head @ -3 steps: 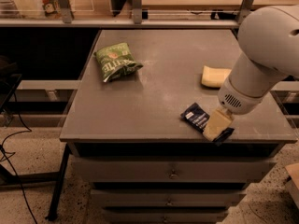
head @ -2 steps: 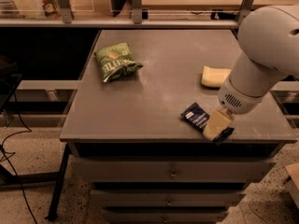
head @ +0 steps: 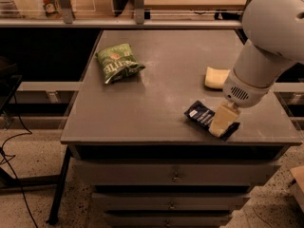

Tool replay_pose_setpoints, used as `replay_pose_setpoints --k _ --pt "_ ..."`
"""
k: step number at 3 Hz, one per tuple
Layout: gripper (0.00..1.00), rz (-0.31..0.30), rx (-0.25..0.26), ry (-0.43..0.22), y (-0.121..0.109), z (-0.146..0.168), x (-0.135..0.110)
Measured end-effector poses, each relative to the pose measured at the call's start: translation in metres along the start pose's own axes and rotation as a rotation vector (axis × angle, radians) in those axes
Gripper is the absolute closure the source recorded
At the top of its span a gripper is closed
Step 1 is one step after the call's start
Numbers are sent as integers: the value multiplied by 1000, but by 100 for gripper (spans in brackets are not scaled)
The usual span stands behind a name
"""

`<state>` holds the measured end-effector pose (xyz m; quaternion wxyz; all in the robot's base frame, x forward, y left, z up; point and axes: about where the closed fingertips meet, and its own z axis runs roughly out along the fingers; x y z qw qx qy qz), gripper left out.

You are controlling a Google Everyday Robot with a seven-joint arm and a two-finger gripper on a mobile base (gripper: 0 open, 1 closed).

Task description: Move rxbar blueberry near green jalapeno chip bag

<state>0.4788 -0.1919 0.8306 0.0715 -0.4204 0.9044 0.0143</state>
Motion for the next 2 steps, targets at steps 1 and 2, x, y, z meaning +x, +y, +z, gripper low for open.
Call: replay_pose_setpoints --k 1,2 --pt "100 -54 37 -18 -9 -23 -19" --pt "100 -111 72 -60 -18 -34 -48"
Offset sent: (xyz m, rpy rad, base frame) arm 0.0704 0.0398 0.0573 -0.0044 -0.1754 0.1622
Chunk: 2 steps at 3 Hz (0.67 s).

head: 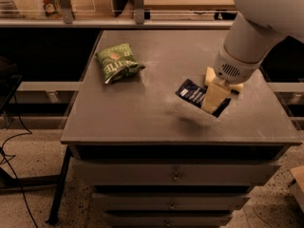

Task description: Move rxbar blueberry near green jalapeno chip bag

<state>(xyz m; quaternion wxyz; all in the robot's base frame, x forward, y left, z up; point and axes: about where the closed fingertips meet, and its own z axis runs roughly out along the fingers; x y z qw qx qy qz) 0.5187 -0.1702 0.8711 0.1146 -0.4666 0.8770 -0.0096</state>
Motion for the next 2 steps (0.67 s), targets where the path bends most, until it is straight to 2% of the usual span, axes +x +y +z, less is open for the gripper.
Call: replay_pose_setpoints --k 1,2 --pt "100 -56 22 -72 -13 2 -31" --pt "100 -106 21 -122 -18 17 -62"
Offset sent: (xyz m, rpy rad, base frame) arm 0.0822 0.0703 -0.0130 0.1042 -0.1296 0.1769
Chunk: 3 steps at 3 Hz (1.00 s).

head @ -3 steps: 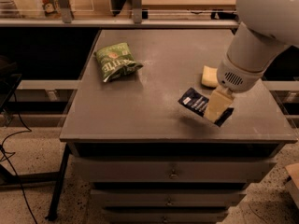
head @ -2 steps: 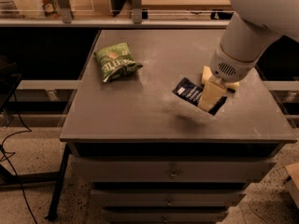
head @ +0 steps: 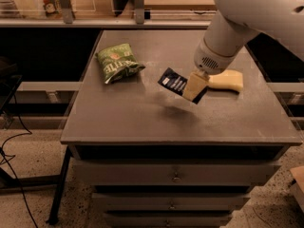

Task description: Move rxbar blueberry near green jalapeno chip bag

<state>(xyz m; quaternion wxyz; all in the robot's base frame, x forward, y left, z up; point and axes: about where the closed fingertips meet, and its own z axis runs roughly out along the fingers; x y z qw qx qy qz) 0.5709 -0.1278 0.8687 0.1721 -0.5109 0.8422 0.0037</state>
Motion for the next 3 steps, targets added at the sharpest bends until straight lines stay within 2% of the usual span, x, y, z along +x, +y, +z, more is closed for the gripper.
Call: replay_pose_setpoints --k 1,3 --pt "100 -33 -25 -19 0 23 -24" --pt "100 -95 -99 -12 22 71 -69"
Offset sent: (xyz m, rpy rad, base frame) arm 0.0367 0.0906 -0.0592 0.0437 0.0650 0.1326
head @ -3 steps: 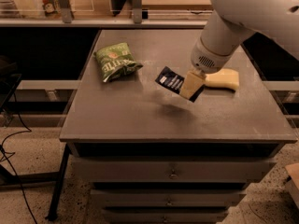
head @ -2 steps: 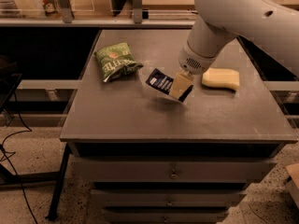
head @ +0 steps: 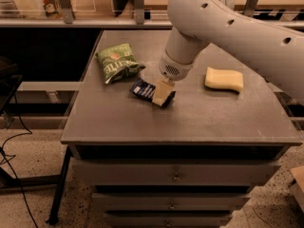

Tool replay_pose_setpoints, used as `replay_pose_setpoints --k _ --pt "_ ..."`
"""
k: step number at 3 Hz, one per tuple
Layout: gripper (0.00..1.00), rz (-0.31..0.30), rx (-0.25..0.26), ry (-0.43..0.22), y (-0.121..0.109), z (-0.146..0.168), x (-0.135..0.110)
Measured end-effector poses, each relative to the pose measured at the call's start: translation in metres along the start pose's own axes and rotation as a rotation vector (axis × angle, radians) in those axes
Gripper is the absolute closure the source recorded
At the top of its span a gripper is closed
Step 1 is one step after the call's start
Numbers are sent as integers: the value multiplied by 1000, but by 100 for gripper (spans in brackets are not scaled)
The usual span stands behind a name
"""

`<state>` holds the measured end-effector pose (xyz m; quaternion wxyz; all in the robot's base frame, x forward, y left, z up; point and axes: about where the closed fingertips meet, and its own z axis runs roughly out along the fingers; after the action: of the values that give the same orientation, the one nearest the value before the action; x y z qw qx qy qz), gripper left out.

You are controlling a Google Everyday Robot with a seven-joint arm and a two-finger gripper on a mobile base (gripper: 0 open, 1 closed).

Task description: Move rxbar blueberry near green jalapeno chip bag

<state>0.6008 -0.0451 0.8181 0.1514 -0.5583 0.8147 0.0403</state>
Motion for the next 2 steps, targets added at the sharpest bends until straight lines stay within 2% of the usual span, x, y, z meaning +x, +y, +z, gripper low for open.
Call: replay_pose_setpoints --k 1,2 --pt "100 -1 -1 1 0 -4 -2" --pt "100 -36 -6 25 0 -2 -20"
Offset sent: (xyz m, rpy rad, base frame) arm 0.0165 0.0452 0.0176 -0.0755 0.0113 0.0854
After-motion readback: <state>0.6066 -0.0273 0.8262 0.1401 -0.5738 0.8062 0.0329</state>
